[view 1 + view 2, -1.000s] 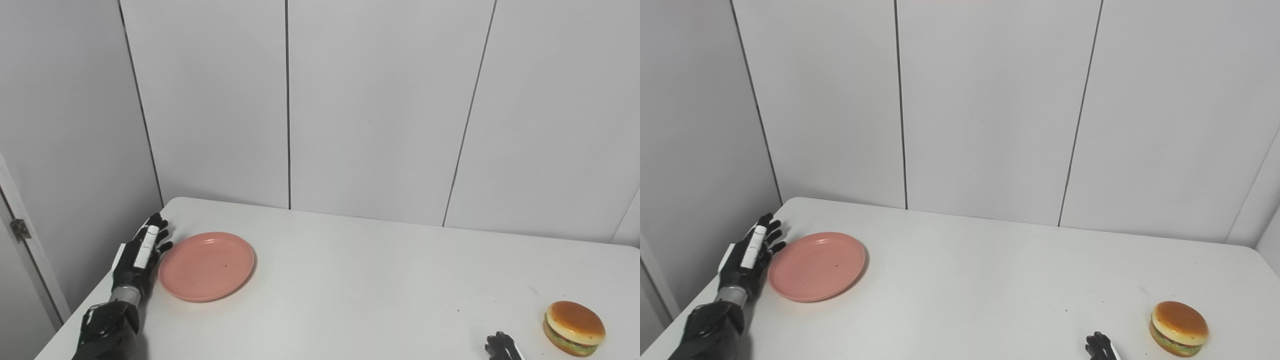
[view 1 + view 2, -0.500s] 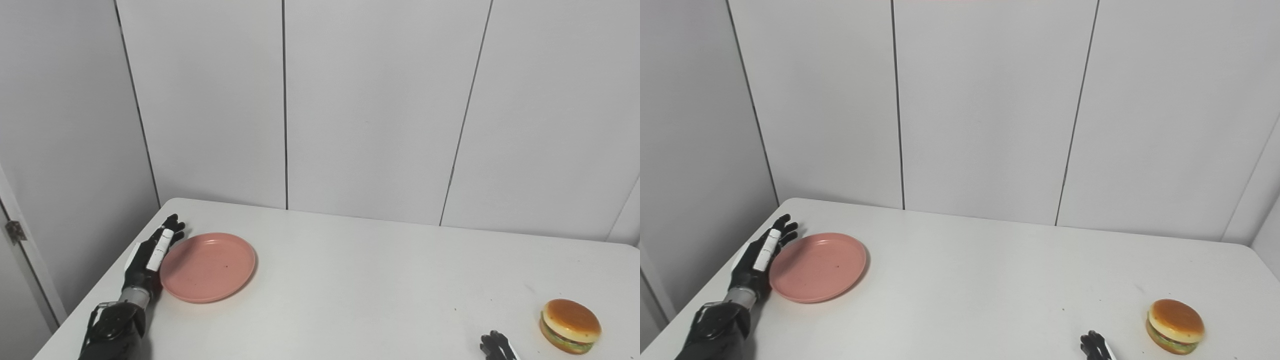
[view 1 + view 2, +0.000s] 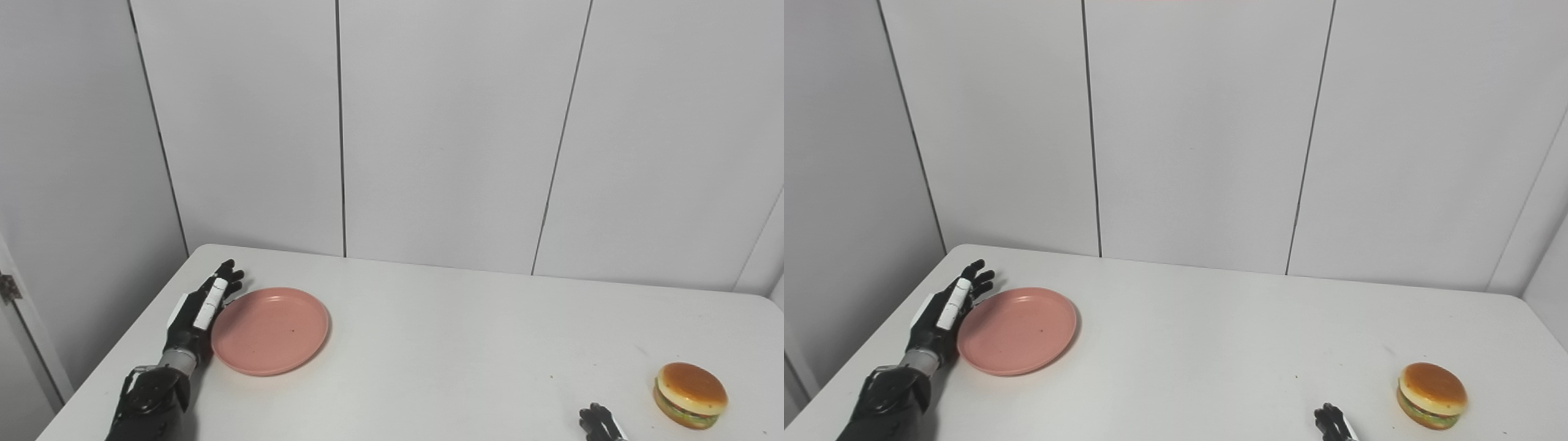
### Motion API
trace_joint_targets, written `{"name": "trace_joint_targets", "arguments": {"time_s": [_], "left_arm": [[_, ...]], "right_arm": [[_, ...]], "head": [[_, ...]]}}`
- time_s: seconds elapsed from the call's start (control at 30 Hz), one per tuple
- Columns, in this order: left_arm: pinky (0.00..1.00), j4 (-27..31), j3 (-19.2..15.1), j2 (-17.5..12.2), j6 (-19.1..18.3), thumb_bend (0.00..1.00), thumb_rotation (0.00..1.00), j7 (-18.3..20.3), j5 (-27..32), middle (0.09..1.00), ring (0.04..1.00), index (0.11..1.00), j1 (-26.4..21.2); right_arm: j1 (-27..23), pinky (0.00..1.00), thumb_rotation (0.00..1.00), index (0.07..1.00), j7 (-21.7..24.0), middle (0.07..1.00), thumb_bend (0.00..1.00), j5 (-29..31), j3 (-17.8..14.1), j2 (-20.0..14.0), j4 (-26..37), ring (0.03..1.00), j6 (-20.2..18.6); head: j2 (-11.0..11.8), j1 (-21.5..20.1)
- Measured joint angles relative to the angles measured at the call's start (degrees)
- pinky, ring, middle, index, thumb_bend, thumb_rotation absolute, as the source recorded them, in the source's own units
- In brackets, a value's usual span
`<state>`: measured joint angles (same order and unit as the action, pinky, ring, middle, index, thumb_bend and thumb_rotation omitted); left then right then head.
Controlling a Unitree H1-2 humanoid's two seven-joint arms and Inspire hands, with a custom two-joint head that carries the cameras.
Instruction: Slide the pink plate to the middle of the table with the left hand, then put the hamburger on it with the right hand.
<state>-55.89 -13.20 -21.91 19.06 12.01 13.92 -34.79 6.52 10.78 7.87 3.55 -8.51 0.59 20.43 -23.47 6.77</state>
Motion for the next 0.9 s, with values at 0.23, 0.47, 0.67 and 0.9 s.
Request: {"name": "trace_joint_targets", "arguments": {"time_s": [0.23,0.47,0.67,0.9], "left_arm": [[0.74,5.9,0.0,3.0,-3.7,0.93,0.80,-1.0,0.0,0.871,0.899,0.877,1.3],[0.73,12.4,1.0,5.6,-7.6,0.90,0.80,-2.3,-0.6,0.863,0.881,0.874,3.5],[0.74,16.4,2.3,7.3,-11.0,0.89,0.79,-4.3,-2.0,0.848,0.866,0.867,5.2],[0.77,20.7,4.4,8.3,-14.9,0.85,0.76,-5.1,-4.1,0.866,0.883,0.864,5.8]], "right_arm": [[0.0,1.00,0.94,0.929,-0.2,0.926,0.87,-0.6,0.3,-0.1,0.1,0.947,0.0],[0.3,1.00,0.94,0.931,-0.3,0.930,0.87,-1.2,0.6,0.0,0.5,0.952,-0.1],[0.6,1.00,0.93,0.929,-0.3,0.929,0.87,-1.6,0.9,0.2,1.5,0.950,-1.5],[1.3,1.00,0.92,0.922,-0.6,0.918,0.85,-2.8,1.4,0.7,2.9,0.944,-3.1]], "head": [[-0.4,0.0],[-1.3,-1.1],[-2.1,-2.3],[-4.0,-3.9]]}}
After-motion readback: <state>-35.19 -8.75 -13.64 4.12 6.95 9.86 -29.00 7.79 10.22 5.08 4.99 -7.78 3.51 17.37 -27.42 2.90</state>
